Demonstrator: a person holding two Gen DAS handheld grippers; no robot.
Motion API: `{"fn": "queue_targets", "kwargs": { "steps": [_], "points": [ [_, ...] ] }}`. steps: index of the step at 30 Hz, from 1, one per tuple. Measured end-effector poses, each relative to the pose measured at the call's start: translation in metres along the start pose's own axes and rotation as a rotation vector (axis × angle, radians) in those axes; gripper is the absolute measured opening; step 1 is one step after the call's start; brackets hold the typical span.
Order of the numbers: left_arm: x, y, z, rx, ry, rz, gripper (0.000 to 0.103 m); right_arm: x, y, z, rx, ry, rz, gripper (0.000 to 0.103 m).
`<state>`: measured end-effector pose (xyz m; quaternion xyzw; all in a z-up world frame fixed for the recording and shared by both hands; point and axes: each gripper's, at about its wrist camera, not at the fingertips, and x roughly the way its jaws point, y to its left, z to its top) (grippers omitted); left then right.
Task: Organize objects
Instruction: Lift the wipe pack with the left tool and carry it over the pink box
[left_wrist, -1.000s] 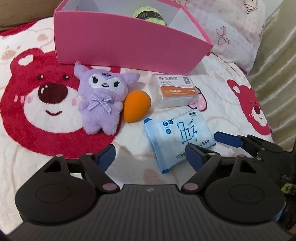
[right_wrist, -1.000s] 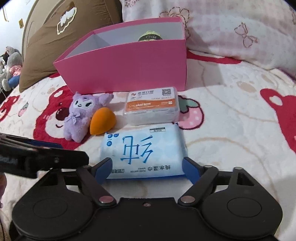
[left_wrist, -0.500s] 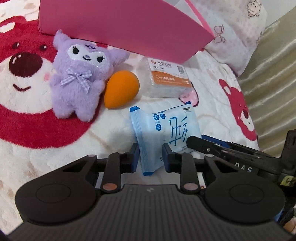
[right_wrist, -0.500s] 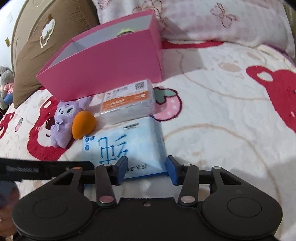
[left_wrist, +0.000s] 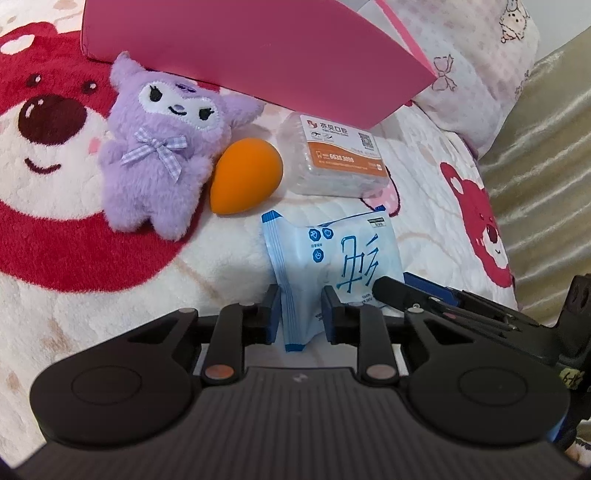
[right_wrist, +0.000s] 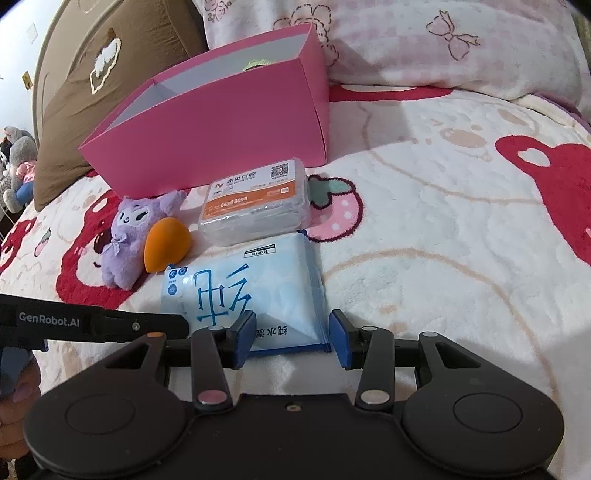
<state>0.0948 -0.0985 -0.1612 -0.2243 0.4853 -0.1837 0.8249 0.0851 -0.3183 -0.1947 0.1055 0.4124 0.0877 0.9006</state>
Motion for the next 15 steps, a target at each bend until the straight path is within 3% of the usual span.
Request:
{"fn": "queue_targets", "kwargs": {
  "steps": [15],
  "points": [
    [-0.005,-0.018,0.000,0.088,0.004,0.043,0.022,-0.002,0.016,0.004,-0.070,0.051,0.035,0.049]
  ]
}}
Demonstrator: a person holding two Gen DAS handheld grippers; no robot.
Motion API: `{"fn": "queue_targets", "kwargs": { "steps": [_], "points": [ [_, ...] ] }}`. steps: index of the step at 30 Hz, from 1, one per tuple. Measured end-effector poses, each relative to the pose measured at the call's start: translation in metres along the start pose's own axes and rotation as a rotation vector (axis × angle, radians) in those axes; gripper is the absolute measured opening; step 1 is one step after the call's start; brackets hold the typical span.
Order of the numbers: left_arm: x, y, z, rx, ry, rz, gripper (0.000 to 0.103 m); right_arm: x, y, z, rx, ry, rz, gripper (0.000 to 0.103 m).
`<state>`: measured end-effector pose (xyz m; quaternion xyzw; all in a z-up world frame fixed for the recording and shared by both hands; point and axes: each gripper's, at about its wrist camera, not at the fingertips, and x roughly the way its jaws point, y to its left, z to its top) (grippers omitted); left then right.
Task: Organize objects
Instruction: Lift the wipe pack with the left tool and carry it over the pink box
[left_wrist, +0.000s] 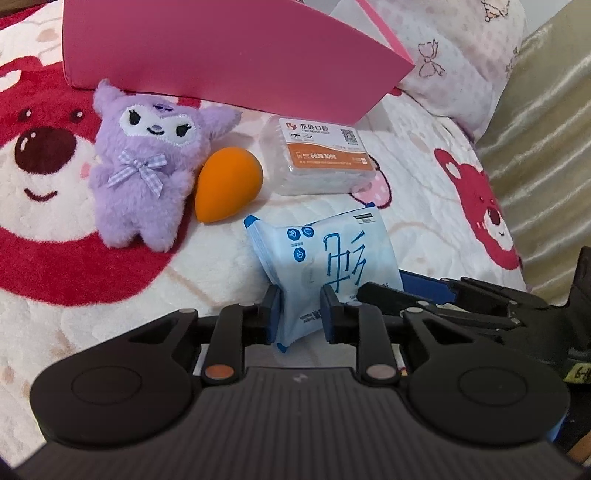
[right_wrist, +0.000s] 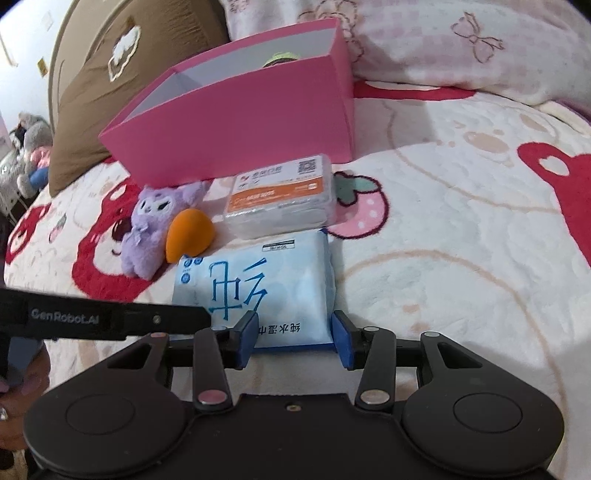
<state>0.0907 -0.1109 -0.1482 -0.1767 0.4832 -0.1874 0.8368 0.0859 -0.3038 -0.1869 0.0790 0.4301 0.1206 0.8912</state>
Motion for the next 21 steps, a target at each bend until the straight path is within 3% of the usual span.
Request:
{"fn": "queue_targets", "kwargs": {
  "steps": [16,21],
  "points": [
    [-0.004,0.007,0.002,-0.016,0.010,-0.008,0.024,-0.001,-0.002,0.003,-0.035,0.012,0.044,0.051],
    [-0.007,0.008,0.005,-0.028,-0.028,0.003,0.025,0.007,-0.015,0.012,0.046,-0.010,0.067,0.054]
  ]
}}
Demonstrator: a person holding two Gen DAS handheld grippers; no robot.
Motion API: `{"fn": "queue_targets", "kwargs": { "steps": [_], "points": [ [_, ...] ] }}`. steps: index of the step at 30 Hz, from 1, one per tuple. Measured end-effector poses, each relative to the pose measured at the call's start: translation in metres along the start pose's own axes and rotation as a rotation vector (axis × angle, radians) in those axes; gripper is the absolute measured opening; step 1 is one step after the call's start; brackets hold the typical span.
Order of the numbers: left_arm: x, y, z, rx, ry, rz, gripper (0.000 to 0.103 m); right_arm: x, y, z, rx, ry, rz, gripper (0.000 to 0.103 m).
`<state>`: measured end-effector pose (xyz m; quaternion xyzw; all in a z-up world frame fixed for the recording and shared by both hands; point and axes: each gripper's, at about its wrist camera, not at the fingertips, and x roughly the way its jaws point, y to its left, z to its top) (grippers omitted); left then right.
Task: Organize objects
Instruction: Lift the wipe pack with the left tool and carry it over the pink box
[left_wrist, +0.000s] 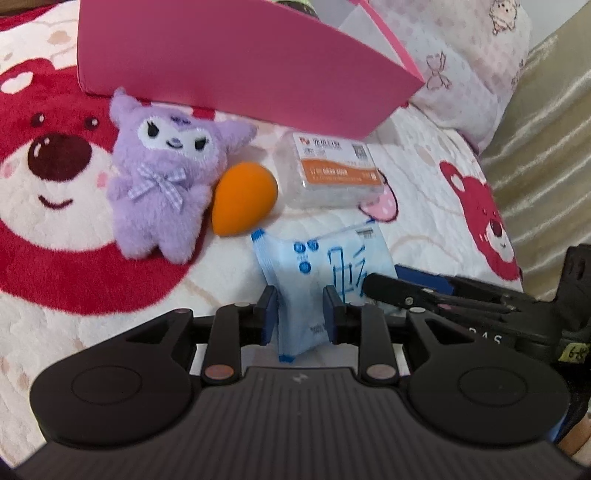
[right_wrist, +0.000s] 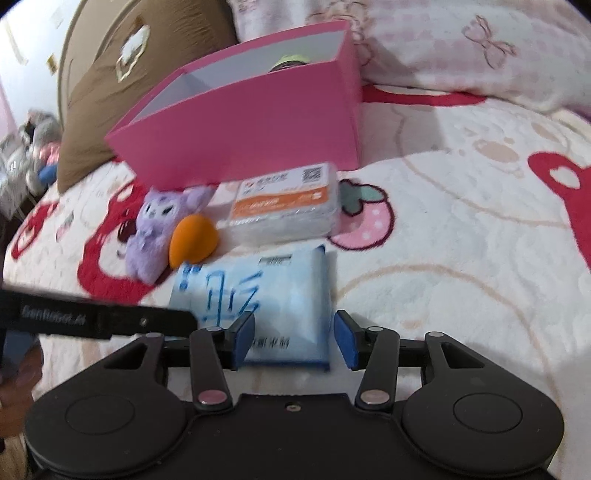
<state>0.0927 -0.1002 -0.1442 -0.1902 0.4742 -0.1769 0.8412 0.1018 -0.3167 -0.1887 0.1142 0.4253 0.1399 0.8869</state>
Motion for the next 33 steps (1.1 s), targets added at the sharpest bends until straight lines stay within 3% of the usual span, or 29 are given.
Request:
{"fn": "queue_targets", "kwargs": {
  "steps": [3,16,27,33],
  "points": [
    [0.003,0.002,0.001,-0.028,-0.002,-0.004,0.025,0.008,0.002,0.000,0.005,0.008,0.030,0.056],
    [-0.002,-0.009,-0.003,-0.047,-0.033,0.030,0.025,0.000,0.018,-0.007,-0.021,-0.015,0.001,0.052],
    [-0.029,-0.012,0.000,-0.076,-0.040,0.019,0.025,-0.022,0.036,-0.008,-0.022,-0.020,0.008,0.055],
    [-0.048,-0.017,0.004,-0.032,-0.045,0.055,0.025,-0.031,0.050,-0.006,-0.018,-0.007,0.030,0.056]
  ]
}}
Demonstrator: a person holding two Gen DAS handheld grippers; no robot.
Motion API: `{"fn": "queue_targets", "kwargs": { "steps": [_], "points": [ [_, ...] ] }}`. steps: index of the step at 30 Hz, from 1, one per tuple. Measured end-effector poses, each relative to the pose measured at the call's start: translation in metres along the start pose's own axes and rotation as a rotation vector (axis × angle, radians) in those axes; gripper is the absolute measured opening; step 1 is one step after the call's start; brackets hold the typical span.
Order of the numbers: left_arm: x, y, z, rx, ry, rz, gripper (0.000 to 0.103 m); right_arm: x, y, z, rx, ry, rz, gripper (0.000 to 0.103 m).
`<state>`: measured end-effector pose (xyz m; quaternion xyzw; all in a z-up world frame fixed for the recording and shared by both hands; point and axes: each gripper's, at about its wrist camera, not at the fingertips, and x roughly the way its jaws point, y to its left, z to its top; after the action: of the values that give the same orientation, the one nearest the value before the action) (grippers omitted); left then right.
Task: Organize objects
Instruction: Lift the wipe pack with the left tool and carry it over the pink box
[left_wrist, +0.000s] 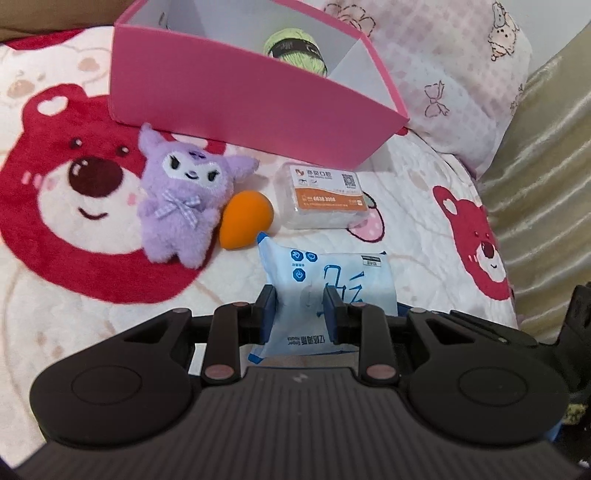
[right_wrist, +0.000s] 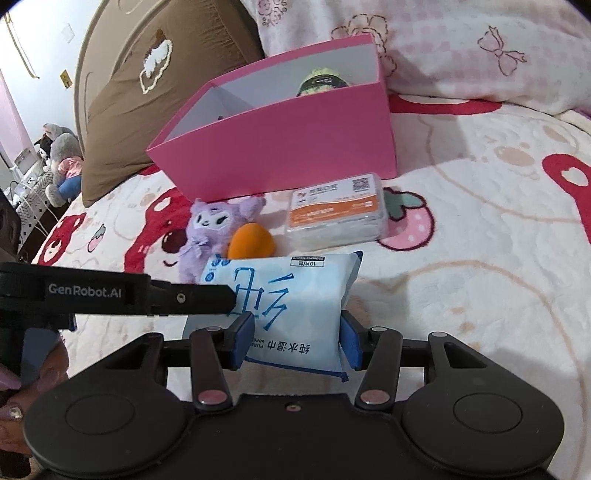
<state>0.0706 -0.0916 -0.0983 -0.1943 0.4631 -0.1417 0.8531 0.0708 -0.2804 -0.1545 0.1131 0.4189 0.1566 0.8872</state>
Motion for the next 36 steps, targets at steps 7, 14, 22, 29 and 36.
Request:
{"fn": "queue_targets", "kwargs": {
  "steps": [7,14,22,29,36],
  "points": [
    [-0.033,-0.010,0.006,0.047,-0.027,0.033,0.025,-0.019,0.026,0.007,-0.023,-0.025,0.001,0.057],
    [-0.065,-0.015,0.015,0.067,-0.068,0.073,0.025,-0.035,0.050,0.022,-0.057,-0.070,-0.002,0.055],
    [-0.101,-0.017,0.038,0.083,-0.168,0.106,0.025,-0.045,0.072,0.040,-0.114,-0.093,0.039,0.042],
    [-0.130,-0.020,0.064,0.104,-0.247,0.139,0.025,-0.055,0.104,0.074,-0.239,-0.150,0.017,0.041],
    [-0.137,-0.019,0.100,0.103,-0.277,0.145,0.025,-0.055,0.110,0.116,-0.275,-0.159,0.044,0.040]
  ]
}}
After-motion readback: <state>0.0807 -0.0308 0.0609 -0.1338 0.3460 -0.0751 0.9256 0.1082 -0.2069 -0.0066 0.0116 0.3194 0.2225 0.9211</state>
